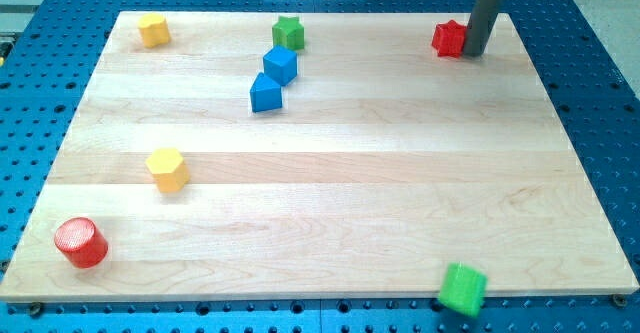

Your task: Slightly move the red star to the top of the board

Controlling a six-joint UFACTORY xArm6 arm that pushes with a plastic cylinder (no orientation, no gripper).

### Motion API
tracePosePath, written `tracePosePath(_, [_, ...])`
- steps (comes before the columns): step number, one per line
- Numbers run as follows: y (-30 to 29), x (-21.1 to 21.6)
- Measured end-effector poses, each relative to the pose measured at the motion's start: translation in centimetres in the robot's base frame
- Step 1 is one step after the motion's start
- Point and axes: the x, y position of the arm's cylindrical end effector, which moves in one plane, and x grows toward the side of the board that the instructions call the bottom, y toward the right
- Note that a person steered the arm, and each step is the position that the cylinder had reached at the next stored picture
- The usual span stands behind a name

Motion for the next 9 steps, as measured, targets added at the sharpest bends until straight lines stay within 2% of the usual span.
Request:
tracePosePath(1, [4.2, 10.4])
tracePosePath(2, [2.2, 24.2])
tracePosePath(3, [1.4, 24.9])
tracePosePath(7, [-0.6, 3.3])
tracePosePath(8, [-4.8, -0.8])
tracePosePath(9, [-10.1, -0.8])
